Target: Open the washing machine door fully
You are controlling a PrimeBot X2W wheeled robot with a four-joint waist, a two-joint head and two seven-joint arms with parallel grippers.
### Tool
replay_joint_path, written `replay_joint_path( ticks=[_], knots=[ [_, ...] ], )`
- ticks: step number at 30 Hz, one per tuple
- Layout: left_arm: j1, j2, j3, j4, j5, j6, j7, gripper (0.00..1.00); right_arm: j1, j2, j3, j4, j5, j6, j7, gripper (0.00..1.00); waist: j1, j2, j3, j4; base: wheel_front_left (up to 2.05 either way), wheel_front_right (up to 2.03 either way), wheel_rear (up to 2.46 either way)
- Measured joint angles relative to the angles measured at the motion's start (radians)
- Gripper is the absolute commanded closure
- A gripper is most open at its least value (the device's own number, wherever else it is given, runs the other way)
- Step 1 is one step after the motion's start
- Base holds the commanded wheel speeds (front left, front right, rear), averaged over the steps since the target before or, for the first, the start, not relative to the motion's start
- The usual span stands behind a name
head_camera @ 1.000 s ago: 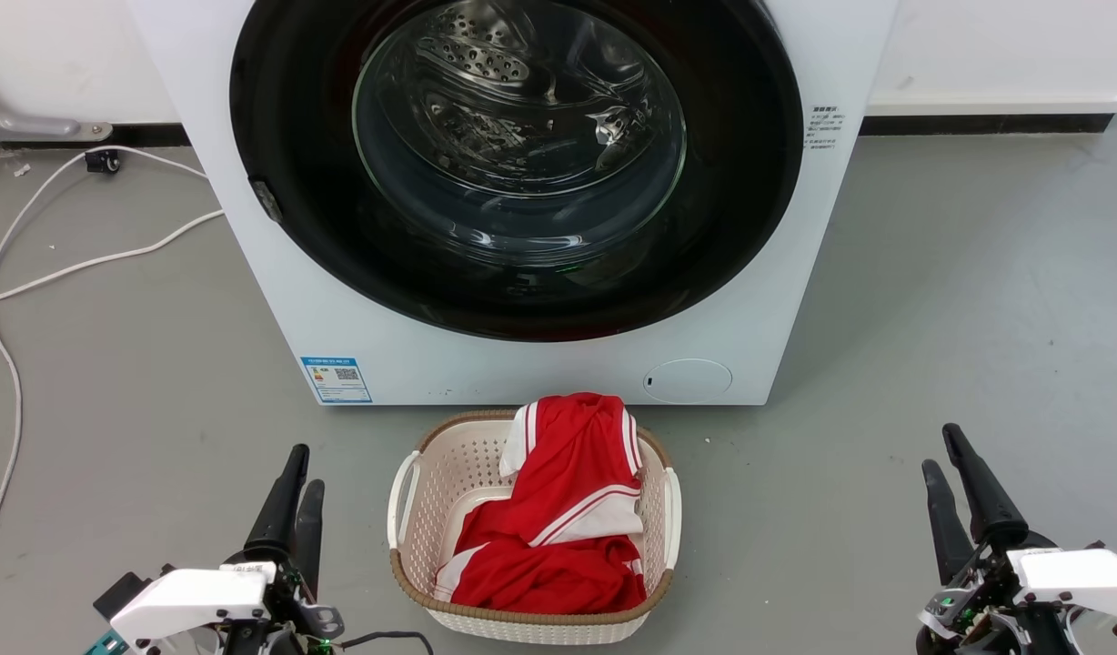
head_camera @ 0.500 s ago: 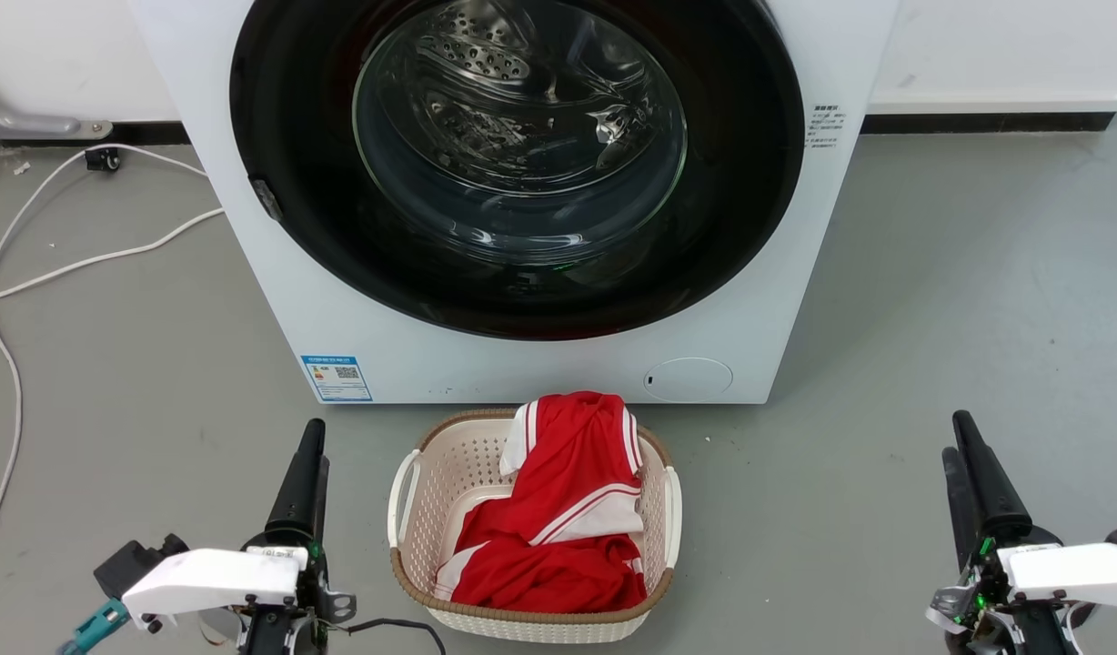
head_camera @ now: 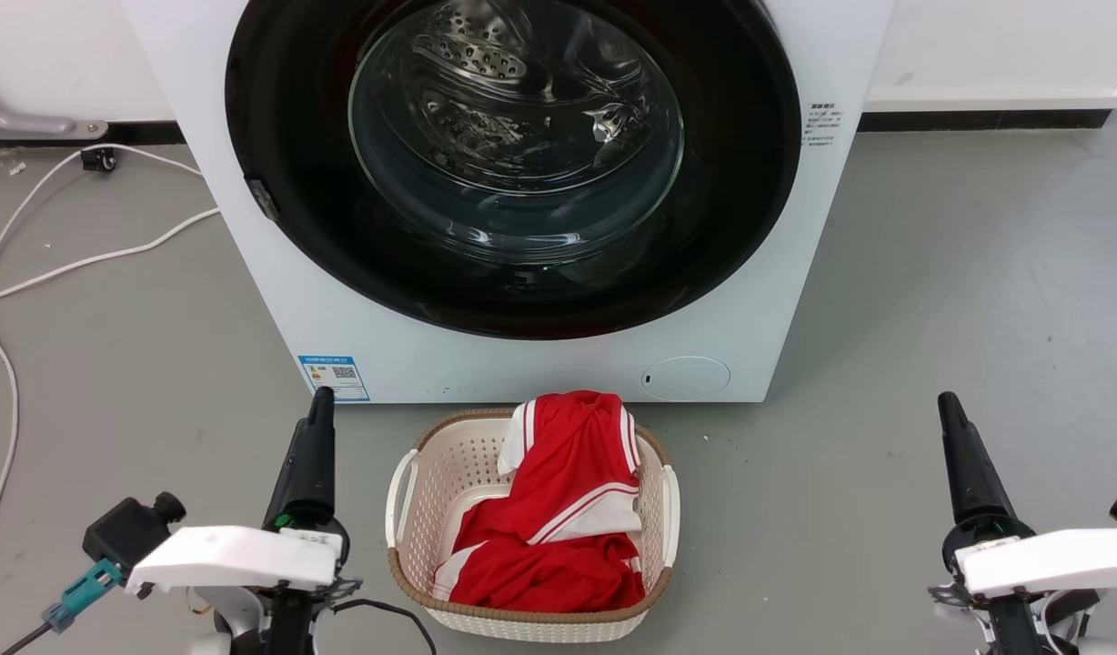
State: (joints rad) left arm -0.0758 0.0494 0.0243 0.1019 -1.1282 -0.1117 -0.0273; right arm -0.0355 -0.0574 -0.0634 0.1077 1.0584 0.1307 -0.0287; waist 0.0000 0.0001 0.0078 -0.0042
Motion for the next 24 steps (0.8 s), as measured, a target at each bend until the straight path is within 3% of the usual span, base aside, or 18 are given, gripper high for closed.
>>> replay_joint_path(
  ticks=[10,24],
  knots=[
    [0.0,0.0,-0.037,-0.02,0.207,0.024,-0.035,0.0,0.02,0.0,0.014,-0.022,-0.235,0.0,-0.034,0.0,0.0,0.0,0.001,-0.001,0.0,0.0,0.0],
    [0.01,0.0,-0.063,-0.036,0.418,0.042,-0.078,0.0,0.037,0.002,0.031,-0.048,-0.465,0.0,-0.073,0.0,0.0001,0.0,0.002,-0.003,0.0,0.0,0.0]
  ],
)
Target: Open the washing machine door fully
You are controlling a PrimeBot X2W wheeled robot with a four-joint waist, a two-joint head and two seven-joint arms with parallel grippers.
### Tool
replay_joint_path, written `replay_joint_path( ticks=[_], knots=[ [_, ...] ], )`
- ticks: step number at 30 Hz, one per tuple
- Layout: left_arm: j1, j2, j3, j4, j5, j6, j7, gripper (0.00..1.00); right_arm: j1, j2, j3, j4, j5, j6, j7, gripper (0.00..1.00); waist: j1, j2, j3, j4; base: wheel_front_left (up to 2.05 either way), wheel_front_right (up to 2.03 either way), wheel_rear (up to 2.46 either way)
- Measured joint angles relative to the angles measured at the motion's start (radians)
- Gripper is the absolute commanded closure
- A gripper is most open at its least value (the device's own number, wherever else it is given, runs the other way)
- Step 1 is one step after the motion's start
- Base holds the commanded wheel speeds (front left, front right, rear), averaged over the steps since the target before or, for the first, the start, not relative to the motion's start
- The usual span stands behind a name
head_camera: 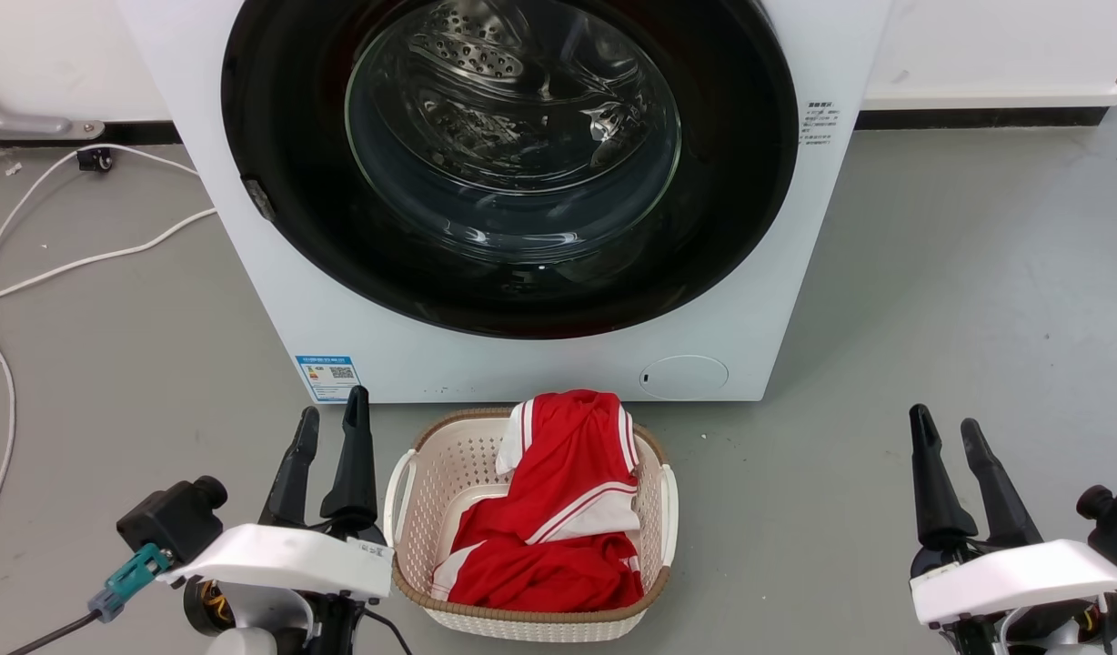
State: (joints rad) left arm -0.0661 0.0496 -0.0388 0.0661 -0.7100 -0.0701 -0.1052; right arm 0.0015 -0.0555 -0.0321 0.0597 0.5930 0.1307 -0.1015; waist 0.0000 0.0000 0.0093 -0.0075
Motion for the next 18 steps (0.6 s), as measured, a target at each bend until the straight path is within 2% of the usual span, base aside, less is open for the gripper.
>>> replay_joint_path(
  ticks=[18],
  knots=[
    [0.018,0.002,-0.025,-0.007,0.228,0.009,-0.049,0.0,0.015,0.001,0.021,-0.036,-0.222,0.0,-0.016,0.0,0.0,0.0,0.002,0.0,0.0,0.0,0.0]
  ],
)
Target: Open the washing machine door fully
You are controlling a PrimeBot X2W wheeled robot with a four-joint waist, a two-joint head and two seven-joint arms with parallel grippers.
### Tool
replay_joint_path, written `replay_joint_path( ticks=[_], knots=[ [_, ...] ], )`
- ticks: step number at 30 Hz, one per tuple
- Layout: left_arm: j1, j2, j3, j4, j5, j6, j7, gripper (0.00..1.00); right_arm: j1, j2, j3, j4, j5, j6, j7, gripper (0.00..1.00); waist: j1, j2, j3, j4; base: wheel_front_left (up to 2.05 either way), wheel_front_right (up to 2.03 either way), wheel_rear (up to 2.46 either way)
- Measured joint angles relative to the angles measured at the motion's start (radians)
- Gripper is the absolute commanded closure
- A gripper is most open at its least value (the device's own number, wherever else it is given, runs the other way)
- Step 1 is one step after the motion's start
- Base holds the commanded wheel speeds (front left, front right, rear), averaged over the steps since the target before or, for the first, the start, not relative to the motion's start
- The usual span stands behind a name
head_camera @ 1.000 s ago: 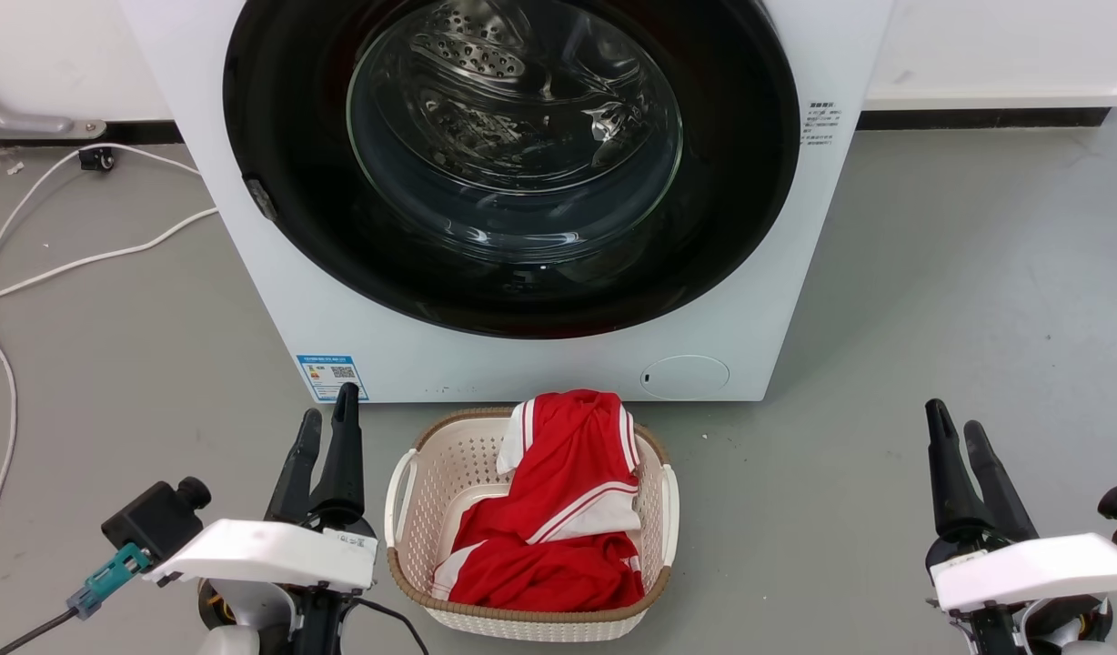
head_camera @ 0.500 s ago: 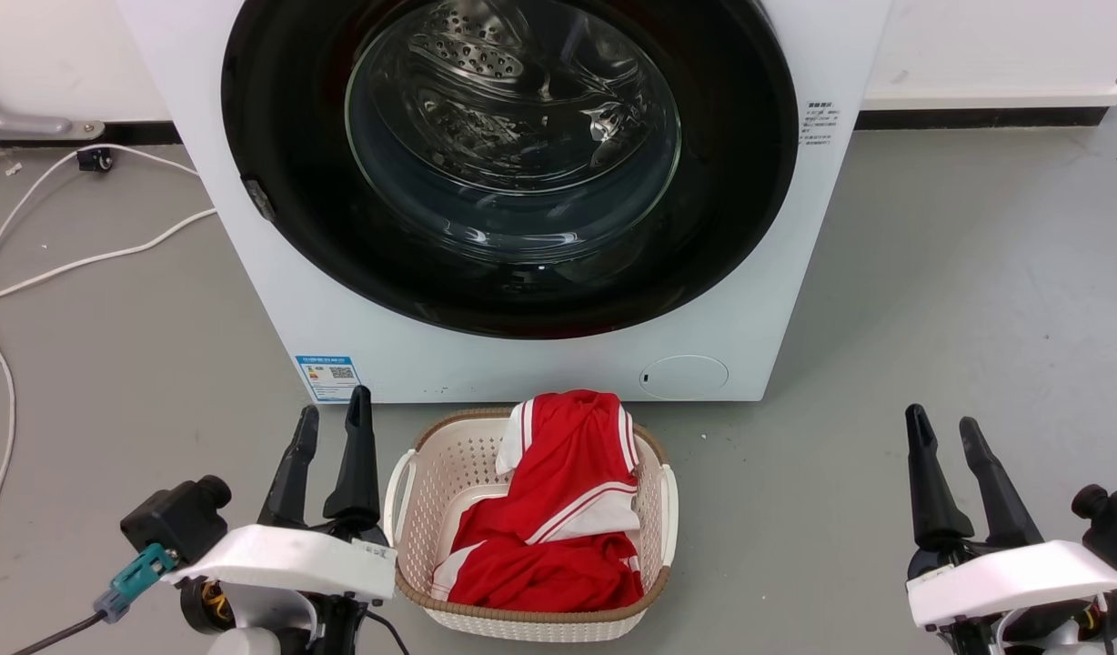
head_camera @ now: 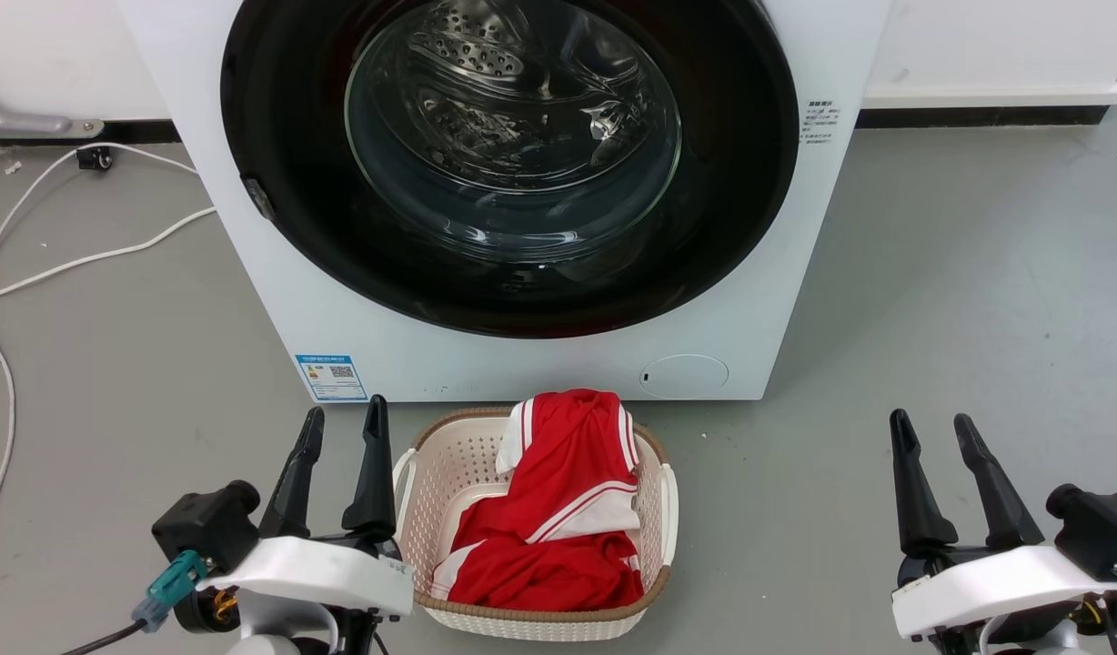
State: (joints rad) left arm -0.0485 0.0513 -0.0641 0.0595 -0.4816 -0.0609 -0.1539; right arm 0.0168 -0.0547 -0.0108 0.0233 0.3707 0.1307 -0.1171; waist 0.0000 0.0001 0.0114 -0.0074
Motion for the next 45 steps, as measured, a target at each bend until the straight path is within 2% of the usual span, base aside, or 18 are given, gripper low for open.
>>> replay_joint_path(
  ticks=[17,45],
  knots=[
    [0.002,0.0,-0.015,0.002,0.158,0.013,-0.04,0.0,0.009,0.001,0.009,-0.021,-0.151,0.0,-0.007,0.0,-0.0001,0.0,0.005,0.002,0.0,0.0,0.0],
    [0.004,0.0,-0.028,-0.018,0.362,0.026,-0.094,0.0,0.012,0.002,0.016,-0.013,-0.294,0.0,-0.047,0.0,0.0,0.0,0.013,-0.005,0.0,0.0,0.0]
  ],
)
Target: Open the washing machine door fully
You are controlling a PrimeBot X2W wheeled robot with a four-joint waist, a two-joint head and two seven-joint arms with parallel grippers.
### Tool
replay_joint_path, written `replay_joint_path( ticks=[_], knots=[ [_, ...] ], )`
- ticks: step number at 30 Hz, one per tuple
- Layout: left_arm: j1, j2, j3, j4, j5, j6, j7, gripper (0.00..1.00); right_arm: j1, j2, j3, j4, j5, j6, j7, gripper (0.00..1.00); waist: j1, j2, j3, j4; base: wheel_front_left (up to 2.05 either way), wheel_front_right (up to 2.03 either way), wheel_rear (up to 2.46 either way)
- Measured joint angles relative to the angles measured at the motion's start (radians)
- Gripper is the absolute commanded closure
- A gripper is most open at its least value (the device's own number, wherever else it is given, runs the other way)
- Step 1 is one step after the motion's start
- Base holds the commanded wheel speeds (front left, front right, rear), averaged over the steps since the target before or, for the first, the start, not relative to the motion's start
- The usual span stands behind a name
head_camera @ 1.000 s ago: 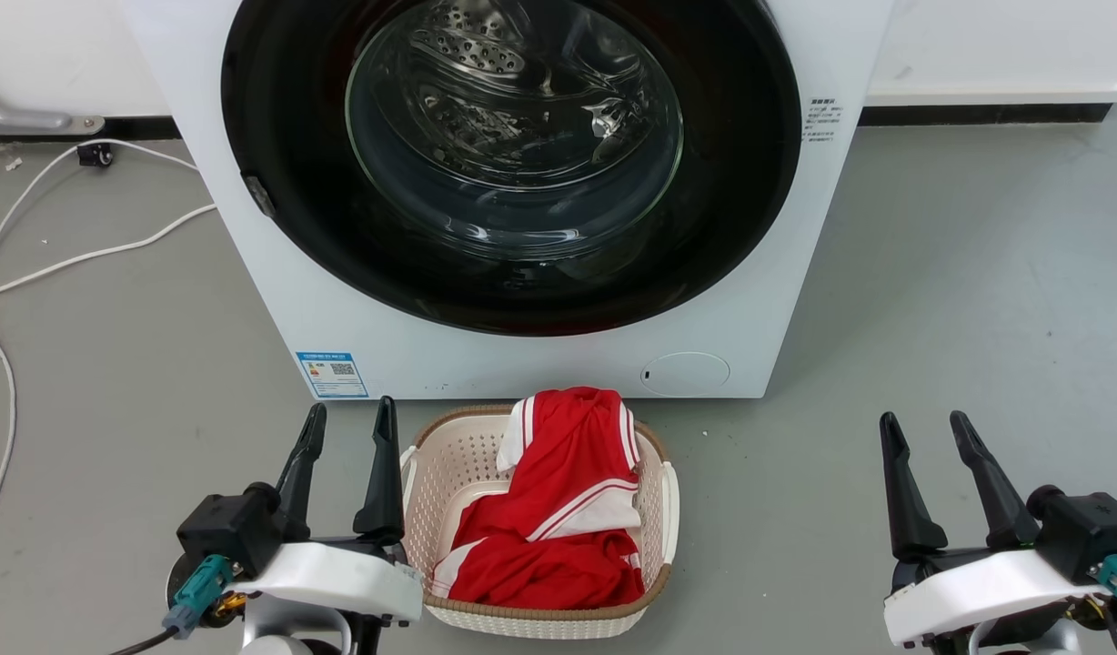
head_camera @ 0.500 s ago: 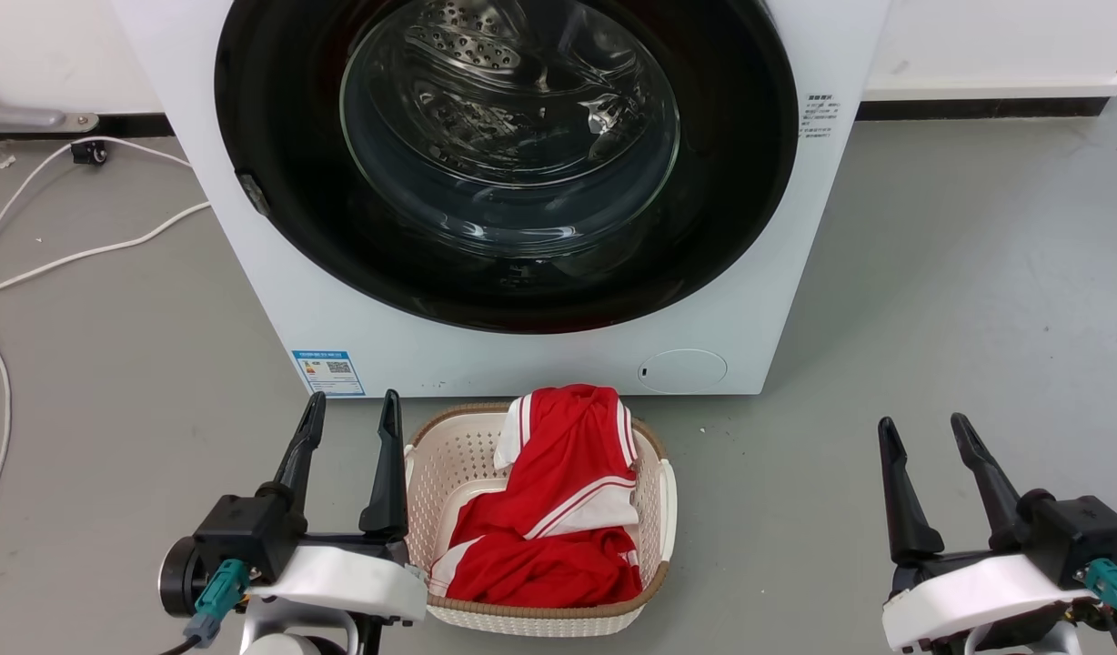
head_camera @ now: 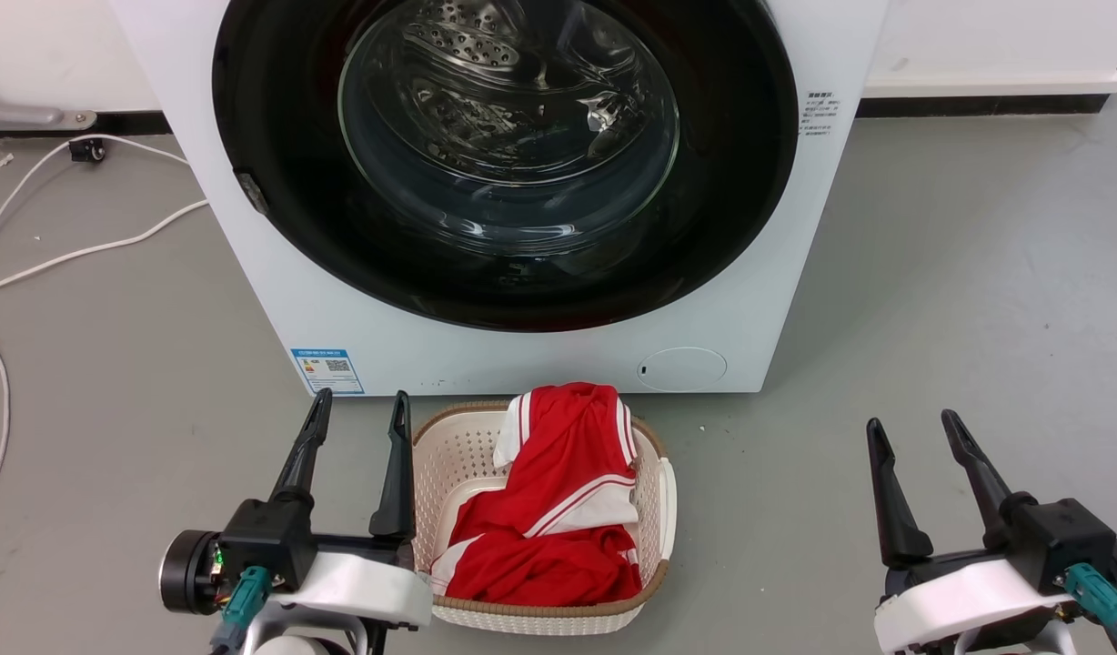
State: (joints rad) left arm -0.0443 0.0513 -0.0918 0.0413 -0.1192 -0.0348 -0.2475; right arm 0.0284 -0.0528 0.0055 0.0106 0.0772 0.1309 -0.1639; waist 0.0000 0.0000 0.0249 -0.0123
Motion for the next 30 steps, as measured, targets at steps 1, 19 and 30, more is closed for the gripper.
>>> replay_joint_path(
  ticks=[1,19,30],
  knots=[
    [0.0,0.0,-0.001,0.0,0.006,0.0,-0.002,0.0,0.0,0.0,0.001,0.0,-0.003,0.0,-0.001,0.0,0.0,0.0,0.0,0.0,0.0,0.0,0.0],
    [0.004,-0.001,-0.002,0.012,0.044,0.008,-0.016,0.0,0.0,0.0,0.005,0.002,-0.029,0.0,-0.021,0.0,0.0,0.0,0.004,-0.005,0.0,0.0,0.0],
    [0.006,-0.001,-0.002,0.016,0.034,0.01,-0.016,0.0,0.0,0.001,0.018,0.015,0.041,0.0,-0.025,1.0,0.0,0.0,-0.002,-0.007,0.0,0.0,0.0]
  ],
)
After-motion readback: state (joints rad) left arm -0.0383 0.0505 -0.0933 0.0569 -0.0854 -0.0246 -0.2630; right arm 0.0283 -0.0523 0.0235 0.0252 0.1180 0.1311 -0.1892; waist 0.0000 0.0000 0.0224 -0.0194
